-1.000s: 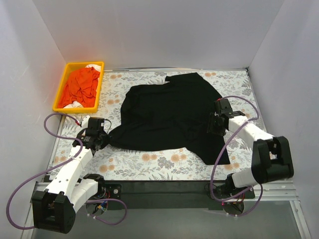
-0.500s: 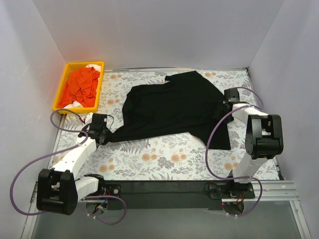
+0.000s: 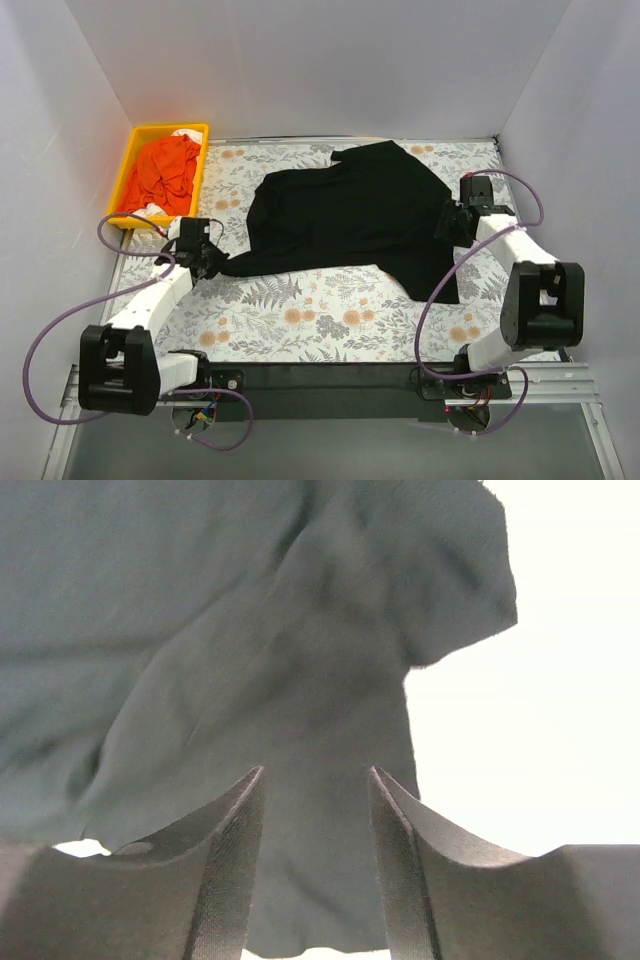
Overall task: Fold and stack the t-shirts
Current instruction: Flatten the tshirt out
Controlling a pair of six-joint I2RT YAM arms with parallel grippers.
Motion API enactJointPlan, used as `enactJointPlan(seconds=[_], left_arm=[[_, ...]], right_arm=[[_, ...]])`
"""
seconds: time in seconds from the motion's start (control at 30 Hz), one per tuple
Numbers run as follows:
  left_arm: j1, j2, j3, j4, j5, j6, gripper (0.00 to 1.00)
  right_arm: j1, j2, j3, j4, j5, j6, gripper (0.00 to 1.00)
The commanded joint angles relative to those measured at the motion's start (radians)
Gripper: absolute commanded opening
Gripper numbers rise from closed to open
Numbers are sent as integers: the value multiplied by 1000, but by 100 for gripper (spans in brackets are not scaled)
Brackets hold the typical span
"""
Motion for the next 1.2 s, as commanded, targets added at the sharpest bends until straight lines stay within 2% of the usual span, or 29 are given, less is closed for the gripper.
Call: enactJointPlan(seconds=[0.0,0.07,0.13,0.37,0.43,0.53,0.57,0.67,0.73,0.87,1.17], left_arm=[[7,-110,-31,-95,-18,-54,6],[7,-180,-57,-142,-30,-89,6],[7,-220,-94,-176,-27,-115,0],[6,-306,-169,-296,57,-226,0],[6,-321,-168,-316,59,-261,8],[6,-325,-155,-351,27,-293,27],[6,-325,-152,-359,21,-299,42],[6,-325,-157,-351,-12,-318,45],[6,-326,-174,-339,-18,-327,58],[6,-317,-204,-290,-18,-333,64],[4,-302,-249,-267,31,-315,64]], right_arm=[[37,-126,-81,-107,0,-5,45],[44,-197,-115,-127,-4,-5,45],[47,-244,-162,-156,-11,-5,46],[47,-422,-254,-202,-49,-3,46],[48,-441,-267,-210,-61,-5,47],[47,-462,-274,-219,-67,-12,47],[47,-467,-276,-218,-69,-21,47],[48,-481,-274,-221,-69,-29,48],[47,-484,-274,-221,-69,-40,48],[47,-485,-276,-219,-66,-52,48],[48,-478,-268,-219,-55,-68,48]])
